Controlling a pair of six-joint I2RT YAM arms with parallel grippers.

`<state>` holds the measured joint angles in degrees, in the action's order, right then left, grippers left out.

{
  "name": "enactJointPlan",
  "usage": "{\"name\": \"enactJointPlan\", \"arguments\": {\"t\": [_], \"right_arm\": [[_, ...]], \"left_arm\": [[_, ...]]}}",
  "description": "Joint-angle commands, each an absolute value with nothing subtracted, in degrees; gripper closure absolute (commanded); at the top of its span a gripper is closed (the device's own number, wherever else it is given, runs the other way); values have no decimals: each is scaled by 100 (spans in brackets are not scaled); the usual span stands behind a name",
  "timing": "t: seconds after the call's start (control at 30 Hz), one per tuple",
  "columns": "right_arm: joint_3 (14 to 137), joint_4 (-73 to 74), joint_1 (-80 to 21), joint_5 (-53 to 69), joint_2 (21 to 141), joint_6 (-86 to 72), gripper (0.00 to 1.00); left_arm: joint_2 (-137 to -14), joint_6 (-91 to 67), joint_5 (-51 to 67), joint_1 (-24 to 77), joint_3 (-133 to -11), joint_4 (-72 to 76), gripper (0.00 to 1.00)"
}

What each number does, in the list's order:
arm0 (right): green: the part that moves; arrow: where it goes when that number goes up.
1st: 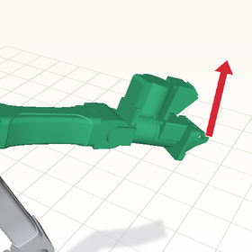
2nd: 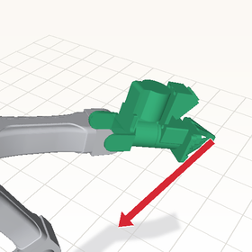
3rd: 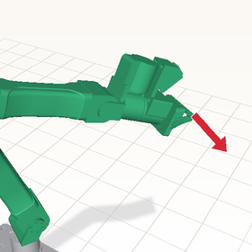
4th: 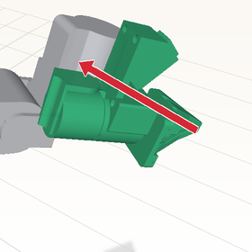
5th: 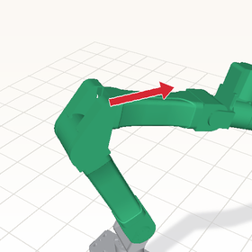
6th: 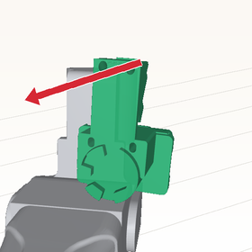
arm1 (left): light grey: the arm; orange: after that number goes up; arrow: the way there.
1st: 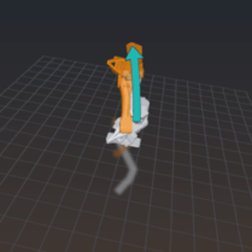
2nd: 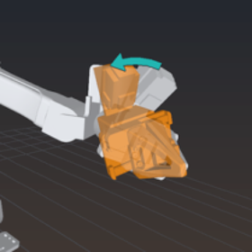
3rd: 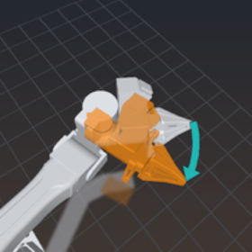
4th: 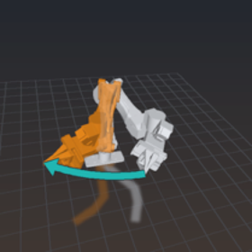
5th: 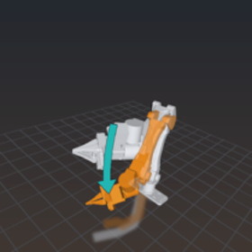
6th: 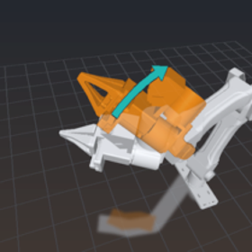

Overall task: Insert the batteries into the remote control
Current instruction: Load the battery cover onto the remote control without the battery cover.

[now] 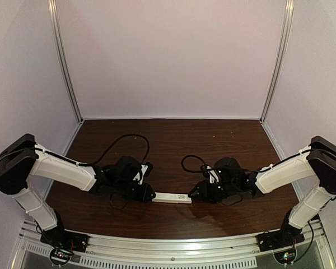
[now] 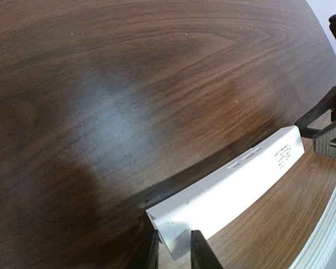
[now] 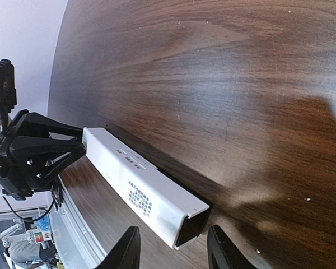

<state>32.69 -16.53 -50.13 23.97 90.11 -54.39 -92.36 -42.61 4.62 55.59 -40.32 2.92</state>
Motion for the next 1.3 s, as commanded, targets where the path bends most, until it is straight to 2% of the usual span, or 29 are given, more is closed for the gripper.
{"name": "enactJointPlan", "arguments": {"t": [0.0,0.33,0.93,1.27], "right_arm": [[3244,-1807,-5045,2460,9163,-5457,59],[3297,-1895,-5058,2520,9341,-5421,62],[3240,-2000,-5059,2598,9493,-5400,81],[3248,-2063,-5054,2632,9512,-5373,86]], "left_arm": [[-9338,-4265,316,5587,-4165,283,79],[-9438,-4263,336,5612,-4232,152,85],[-9675,-4228,448,5758,-4360,79,91],[-9983,-4109,886,6009,-4549,420,96]]}}
